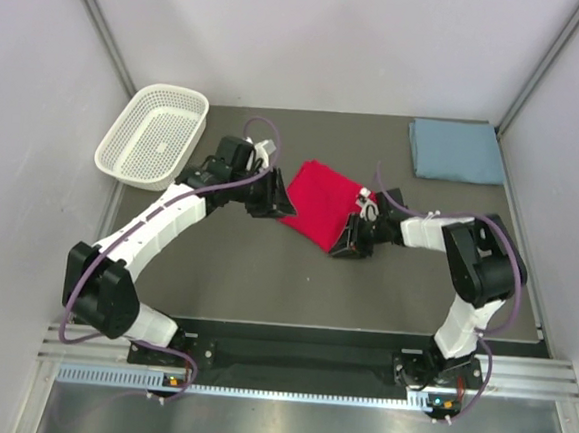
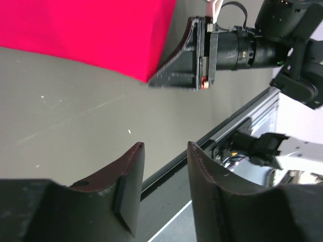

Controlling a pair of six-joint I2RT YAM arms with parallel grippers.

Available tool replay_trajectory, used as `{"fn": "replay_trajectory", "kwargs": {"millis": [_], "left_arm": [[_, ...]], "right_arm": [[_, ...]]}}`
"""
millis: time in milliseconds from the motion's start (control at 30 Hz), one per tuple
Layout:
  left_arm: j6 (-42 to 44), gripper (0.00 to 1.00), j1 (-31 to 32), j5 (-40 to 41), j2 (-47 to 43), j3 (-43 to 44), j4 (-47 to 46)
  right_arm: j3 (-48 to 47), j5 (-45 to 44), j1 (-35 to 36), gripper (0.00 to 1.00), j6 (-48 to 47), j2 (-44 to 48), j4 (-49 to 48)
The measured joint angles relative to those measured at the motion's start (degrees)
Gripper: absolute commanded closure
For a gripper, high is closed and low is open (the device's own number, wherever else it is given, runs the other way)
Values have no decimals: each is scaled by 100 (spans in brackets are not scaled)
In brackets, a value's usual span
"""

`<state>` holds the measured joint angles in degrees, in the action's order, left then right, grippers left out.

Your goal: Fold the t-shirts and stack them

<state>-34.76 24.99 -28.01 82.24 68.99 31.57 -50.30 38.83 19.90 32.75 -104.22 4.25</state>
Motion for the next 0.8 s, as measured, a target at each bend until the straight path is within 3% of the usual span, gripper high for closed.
{"fn": "replay_trajectory", "kwargs": {"millis": [133, 267, 300, 433, 800], "left_arm": [[35, 51, 496, 367, 87, 31, 4], [160, 48, 1064, 765, 546, 291, 13], [197, 47, 1191, 857, 671, 374, 15], [481, 42, 1687, 1458, 1325, 837, 28], [1462, 41, 2717, 3412, 3480, 2776, 369]], "right_arm": [[378, -44, -68, 46, 264, 538, 195], [369, -417, -837, 18, 15, 1351, 868], [367, -503, -1097, 1, -61, 1582, 1023], [260, -791, -1829, 0, -323, 2218, 1493], [264, -1121, -2446, 0, -490, 2210, 2028]]}}
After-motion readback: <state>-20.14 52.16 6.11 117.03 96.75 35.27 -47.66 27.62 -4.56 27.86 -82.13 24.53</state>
